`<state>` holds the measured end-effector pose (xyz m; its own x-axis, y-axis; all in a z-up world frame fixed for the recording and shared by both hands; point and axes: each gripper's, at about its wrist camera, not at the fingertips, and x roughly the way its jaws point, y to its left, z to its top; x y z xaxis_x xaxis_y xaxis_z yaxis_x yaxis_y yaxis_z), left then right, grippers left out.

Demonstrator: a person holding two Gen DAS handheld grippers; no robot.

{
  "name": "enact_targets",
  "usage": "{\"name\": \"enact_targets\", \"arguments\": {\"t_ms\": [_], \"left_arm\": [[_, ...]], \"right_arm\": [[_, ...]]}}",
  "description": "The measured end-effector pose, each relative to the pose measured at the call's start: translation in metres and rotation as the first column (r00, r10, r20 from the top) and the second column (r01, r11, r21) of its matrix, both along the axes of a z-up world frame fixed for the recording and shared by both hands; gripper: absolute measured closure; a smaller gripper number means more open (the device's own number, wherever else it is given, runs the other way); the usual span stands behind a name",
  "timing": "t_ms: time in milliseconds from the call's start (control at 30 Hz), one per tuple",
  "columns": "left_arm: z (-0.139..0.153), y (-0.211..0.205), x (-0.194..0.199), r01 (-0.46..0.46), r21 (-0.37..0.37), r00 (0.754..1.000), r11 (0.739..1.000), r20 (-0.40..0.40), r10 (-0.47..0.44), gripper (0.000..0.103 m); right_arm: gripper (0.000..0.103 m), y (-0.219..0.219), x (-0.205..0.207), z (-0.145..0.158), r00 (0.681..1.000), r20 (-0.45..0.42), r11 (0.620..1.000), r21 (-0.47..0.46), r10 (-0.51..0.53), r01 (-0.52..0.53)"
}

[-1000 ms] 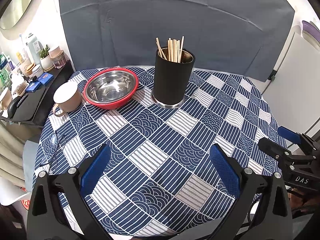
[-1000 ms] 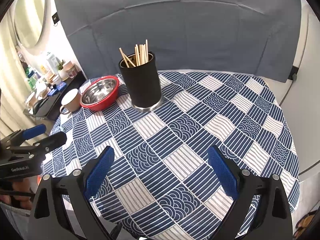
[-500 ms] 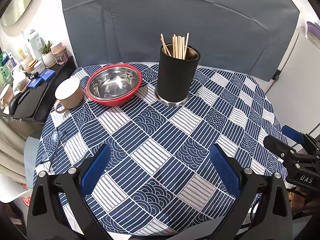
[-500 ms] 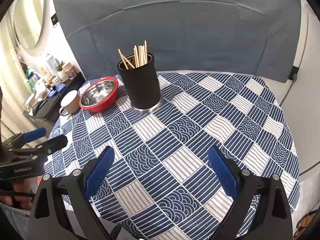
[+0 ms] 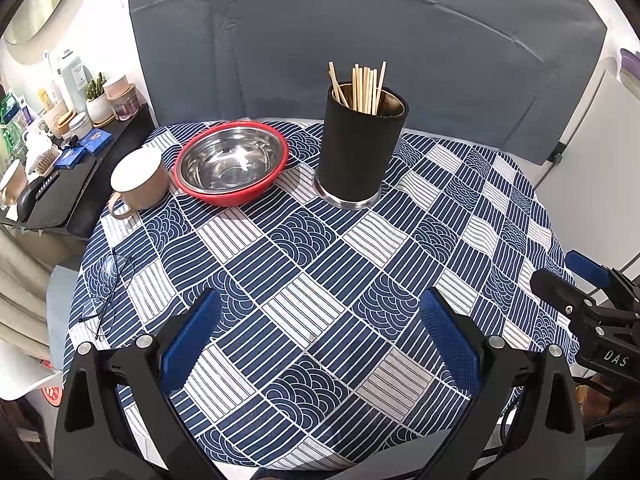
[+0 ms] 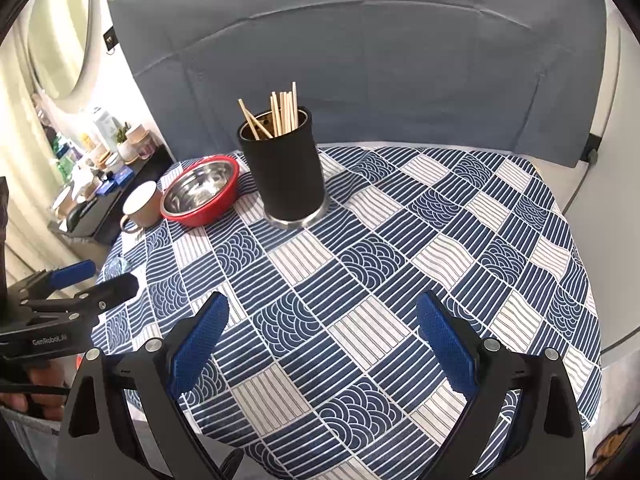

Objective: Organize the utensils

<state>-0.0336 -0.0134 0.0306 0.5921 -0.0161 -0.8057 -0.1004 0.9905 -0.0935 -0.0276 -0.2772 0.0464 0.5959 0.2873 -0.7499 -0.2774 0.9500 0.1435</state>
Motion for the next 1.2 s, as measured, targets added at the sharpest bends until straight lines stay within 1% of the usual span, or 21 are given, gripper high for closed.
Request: {"name": "enact_targets", "arguments": {"t_ms": [167,267,433,567,867,1033,1200], "left_arm": [[-0.001,-0.001,0.001,0.002,0.000,1.000,1.000,-0.002,-0.002,0.006],[0.000,0.001,0.003,-0.019,0.022,1.000,1.000,-0.004,0.019,0.006],[0.003,0.005,0.002,-0.039,0.014,0.999,0.999,0.011,0.039,0.006],[0.006,0.002,0.001,-0.026,0.024,0.999,0.999,0.031,0.025,0.006],[0.009,0.001,0.002,-0.017,0.025,0.999,1.000,0.040,0.016,0.006],[0.007,0.002,0.003,-0.009,0.012,0.999,1.000,0.032,0.009,0.006],[0.005,0.005,0.004,-0.022,0.005,1.000,1.000,0.020,0.022,0.006]], "right_arm": [[0.012,0.001,0.001,-0.001,1.000,-0.001,1.000,-0.008,0.001,-0.001],[0.012,0.000,0.002,-0.001,1.000,-0.001,1.000,-0.007,0.000,0.000],[0.012,0.000,0.002,-0.001,1.000,-0.001,1.000,-0.007,0.002,-0.002],[0.012,0.001,0.003,-0.001,1.000,-0.003,1.000,-0.006,0.004,-0.004],[0.012,0.001,0.006,-0.003,1.000,-0.006,1.000,-0.001,0.010,-0.010],[0.012,0.003,0.006,-0.003,1.000,-0.002,1.000,-0.005,0.013,-0.014],[0.012,0.003,0.006,-0.003,1.000,-0.003,1.000,-0.002,0.013,-0.013]]}}
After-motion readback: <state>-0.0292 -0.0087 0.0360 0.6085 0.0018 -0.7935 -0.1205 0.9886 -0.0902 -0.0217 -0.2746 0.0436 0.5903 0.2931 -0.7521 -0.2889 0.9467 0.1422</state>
